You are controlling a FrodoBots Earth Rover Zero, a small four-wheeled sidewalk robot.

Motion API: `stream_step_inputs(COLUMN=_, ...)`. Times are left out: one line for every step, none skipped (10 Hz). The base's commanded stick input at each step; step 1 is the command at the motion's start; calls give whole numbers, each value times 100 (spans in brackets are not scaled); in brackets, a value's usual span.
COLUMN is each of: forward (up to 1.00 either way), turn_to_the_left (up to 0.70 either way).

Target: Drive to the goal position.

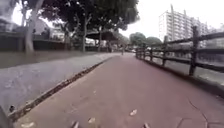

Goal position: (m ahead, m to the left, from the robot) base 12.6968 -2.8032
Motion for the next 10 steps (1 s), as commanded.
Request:
stream_step_inputs(forward=70, turn_to_the_left=0)
stream_step_inputs(forward=70, turn_to_the_left=0)
stream_step_inputs(forward=70, turn_to_the_left=0)
stream_step_inputs(forward=70, turn_to_the_left=0)
stream_step_inputs(forward=70, turn_to_the_left=0)
stream_step_inputs(forward=70, turn_to_the_left=-13)
stream_step_inputs(forward=70, turn_to_the_left=-27)
stream_step_inputs(forward=70, turn_to_the_left=-27)
stream_step_inputs(forward=70, turn_to_the_left=-27)
stream_step_inputs(forward=70, turn_to_the_left=-10)
